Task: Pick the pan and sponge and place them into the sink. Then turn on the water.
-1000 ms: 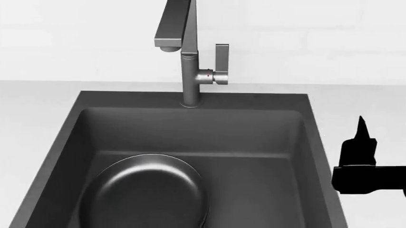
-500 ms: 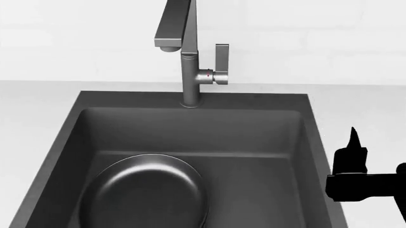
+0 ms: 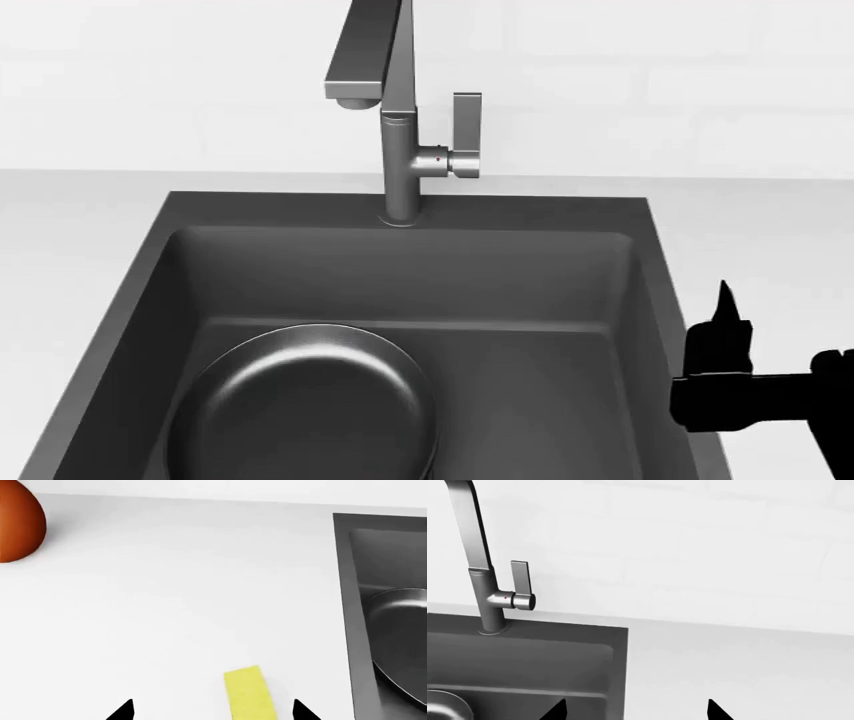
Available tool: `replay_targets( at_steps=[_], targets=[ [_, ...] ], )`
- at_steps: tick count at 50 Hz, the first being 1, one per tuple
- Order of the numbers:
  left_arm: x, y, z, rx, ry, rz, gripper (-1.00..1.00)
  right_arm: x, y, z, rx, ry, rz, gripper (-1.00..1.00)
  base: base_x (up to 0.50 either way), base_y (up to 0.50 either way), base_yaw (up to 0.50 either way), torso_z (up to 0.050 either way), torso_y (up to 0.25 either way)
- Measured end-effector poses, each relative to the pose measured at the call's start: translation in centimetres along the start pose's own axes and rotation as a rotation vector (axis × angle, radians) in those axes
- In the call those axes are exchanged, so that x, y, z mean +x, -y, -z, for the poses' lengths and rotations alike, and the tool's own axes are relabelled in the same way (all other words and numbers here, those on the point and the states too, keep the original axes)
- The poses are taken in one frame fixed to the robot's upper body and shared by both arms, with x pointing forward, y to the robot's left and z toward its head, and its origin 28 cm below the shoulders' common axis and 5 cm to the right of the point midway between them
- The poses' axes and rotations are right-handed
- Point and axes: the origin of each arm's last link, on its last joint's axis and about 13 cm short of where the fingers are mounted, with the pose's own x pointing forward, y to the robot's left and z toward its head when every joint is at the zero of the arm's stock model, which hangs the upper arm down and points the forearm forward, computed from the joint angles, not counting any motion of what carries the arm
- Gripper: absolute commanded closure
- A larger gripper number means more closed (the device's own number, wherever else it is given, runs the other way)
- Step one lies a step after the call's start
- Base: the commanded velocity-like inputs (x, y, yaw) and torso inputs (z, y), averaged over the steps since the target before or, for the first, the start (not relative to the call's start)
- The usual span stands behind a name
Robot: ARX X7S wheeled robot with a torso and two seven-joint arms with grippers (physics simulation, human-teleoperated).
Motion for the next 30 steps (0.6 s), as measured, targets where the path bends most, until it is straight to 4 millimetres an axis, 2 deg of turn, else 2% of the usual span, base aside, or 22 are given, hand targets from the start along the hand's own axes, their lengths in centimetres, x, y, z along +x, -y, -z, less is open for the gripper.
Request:
replay_targets(
  at_steps=[30],
  targets=[
    [5.2, 3.7, 1.7, 0.006, -0.054, 0.002, -1.0, 0.2, 0.0, 1.4, 0.008, -0.003, 0.016, -1.0, 0.0, 0.0, 0.0, 0.0, 0.0]
  ],
)
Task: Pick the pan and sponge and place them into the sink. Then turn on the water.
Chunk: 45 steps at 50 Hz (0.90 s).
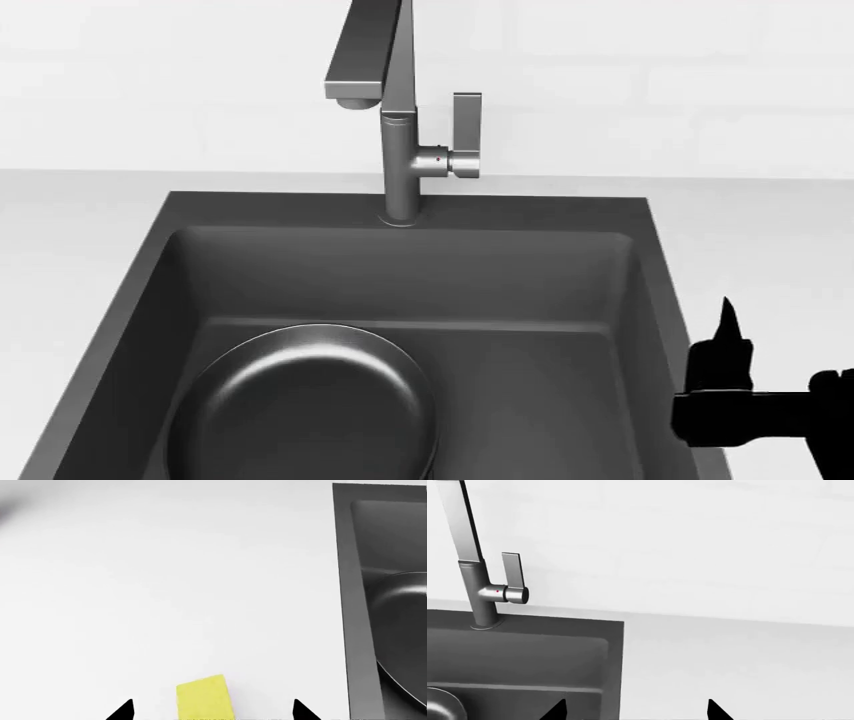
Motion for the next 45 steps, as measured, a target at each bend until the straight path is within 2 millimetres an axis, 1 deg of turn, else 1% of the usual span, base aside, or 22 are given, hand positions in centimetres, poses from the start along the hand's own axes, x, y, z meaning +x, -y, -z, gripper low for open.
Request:
replay_targets(
  at_steps=[21, 37, 38, 45],
  targets=[
    [3.1, 0.7, 2.1, -0.059, -0.081, -0.027, -1.0, 0.0, -0.1, 0.5, 0.0, -0.018, -0.009, -1.0, 0.0, 0.0, 0.0, 0.0, 0.0],
    [3.9, 0.9, 2.4, -0.118, -0.063, -0.018, -1.0, 0.1, -0.1, 0.9, 0.023, -0.026, -0.008, -1.0, 0.0, 0.0, 0.0, 0.0, 0.0],
    [4.0, 0.9, 2.4, -0.119, -0.062, -0.02, 1.0, 0.1, -0.1, 0.9, 0.026, -0.027, -0.007, -1.0, 0.0, 0.0, 0.0, 0.0, 0.0],
    [4.2, 0.9, 2.4, -0.127, -0.052, -0.033, 1.0, 0.1, -0.1, 1.0, 0.036, -0.029, -0.006, -1.0, 0.0, 0.0, 0.0, 0.0, 0.0]
  ],
)
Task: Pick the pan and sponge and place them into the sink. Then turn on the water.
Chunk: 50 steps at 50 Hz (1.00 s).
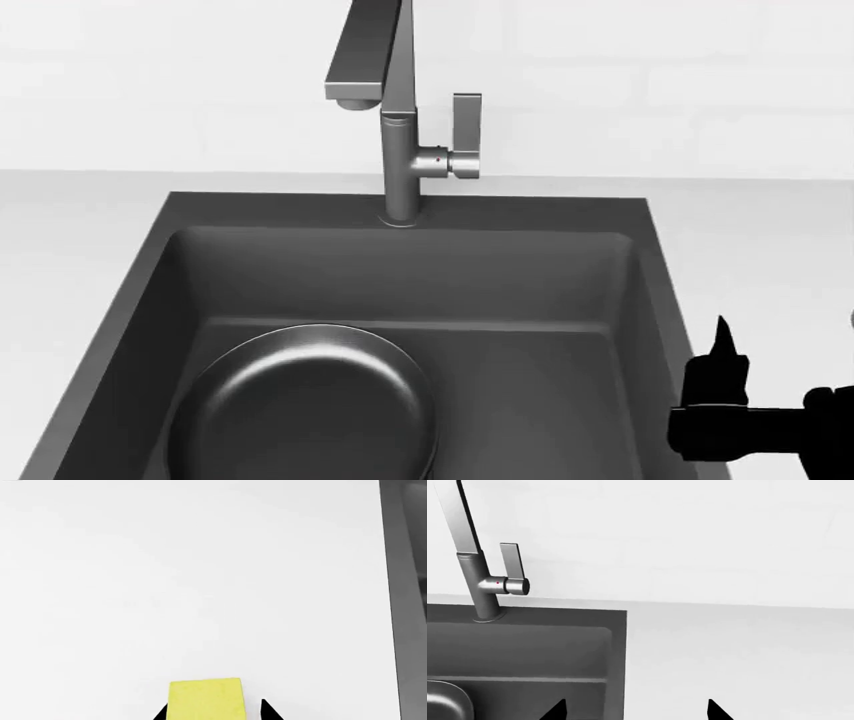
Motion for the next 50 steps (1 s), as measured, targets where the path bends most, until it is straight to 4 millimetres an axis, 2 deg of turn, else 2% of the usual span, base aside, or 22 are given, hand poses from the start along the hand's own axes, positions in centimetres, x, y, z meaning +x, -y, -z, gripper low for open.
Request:
replay_targets(
  at_steps=[15, 24, 34, 50],
  targets=[
    [-0.1, 0.1, -0.2, 0.021, -0.003, -0.013, 1.0, -0.1, 0.1, 0.2, 0.01, -0.002, 0.003, -1.0, 0.0, 0.0, 0.0, 0.0, 0.0],
    [-0.6, 1.1, -1.7, 0.067, 0.027, 0.036, 1.0, -0.1, 0.1, 0.2, 0.013, 0.001, 0.001, -1.0, 0.0, 0.0, 0.0, 0.0, 0.0],
    [-0.7, 3.9, -4.1, 0.117, 0.08, 0.176, 1.0, -0.1, 0.0, -0.1, 0.015, 0.005, -0.01, -1.0, 0.0, 0.0, 0.0, 0.0, 0.0],
    [-0.4, 9.4, -7.8, 0.217, 0.146, 0.413, 1.0, -0.6, -0.1, -0.7, 0.01, 0.014, -0.036, -1.0, 0.0, 0.0, 0.0, 0.0, 0.0]
  ],
)
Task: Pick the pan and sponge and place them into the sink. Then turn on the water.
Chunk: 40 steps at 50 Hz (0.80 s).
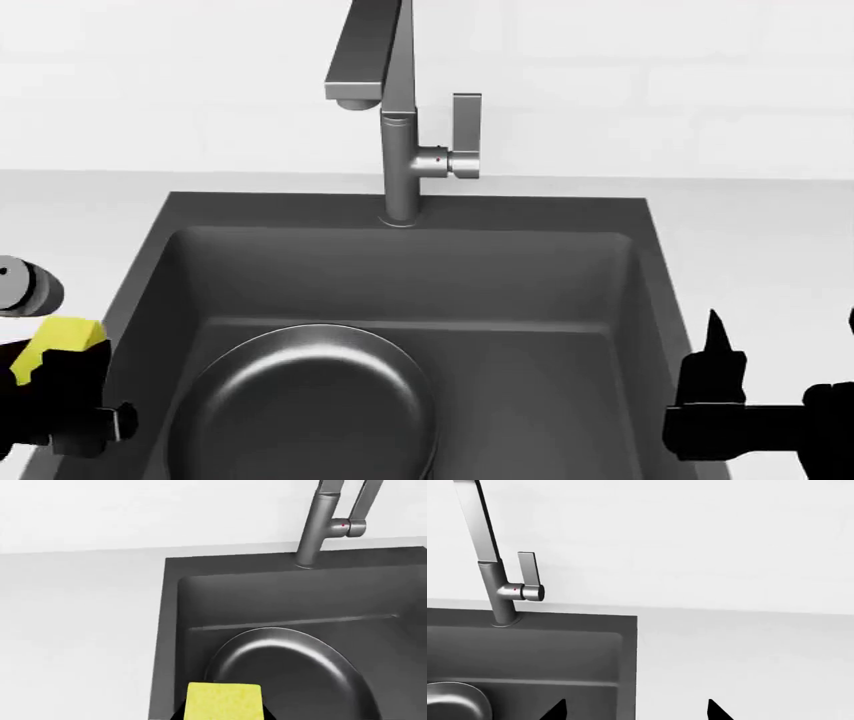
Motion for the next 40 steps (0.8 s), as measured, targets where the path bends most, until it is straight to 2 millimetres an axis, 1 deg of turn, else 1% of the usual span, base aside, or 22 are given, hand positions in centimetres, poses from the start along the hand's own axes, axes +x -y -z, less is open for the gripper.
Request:
replay_targets(
  at_steps=[11, 20, 25, 30, 40],
  targets=[
    [2.0, 3.1, -2.5, 0.058, 0.012, 0.145, 1.0, -0.3, 0.0, -0.2, -0.005, 0.005, -0.006, -1.0, 0.0, 0.0, 0.0, 0.0, 0.0],
    [3.9, 5.6, -3.4, 0.101, -0.01, 0.216, 1.0, -0.5, 0.0, 0.0, -0.003, 0.005, -0.009, -1.0, 0.0, 0.0, 0.0, 0.0, 0.0],
    [4.9, 6.8, -3.3, 0.122, -0.033, 0.238, 1.0, -0.7, 0.0, 0.2, -0.001, 0.005, -0.008, -1.0, 0.0, 0.0, 0.0, 0.0, 0.0],
    [5.8, 7.8, -2.9, 0.139, -0.061, 0.253, 1.0, -0.8, 0.0, 0.4, 0.003, 0.005, -0.008, -1.0, 0.0, 0.0, 0.0, 0.0, 0.0],
    [7.2, 8.9, -1.6, 0.161, -0.111, 0.268, 1.0, -1.1, 0.1, 0.9, 0.011, 0.001, -0.003, -1.0, 0.0, 0.0, 0.0, 0.0, 0.0]
  ],
)
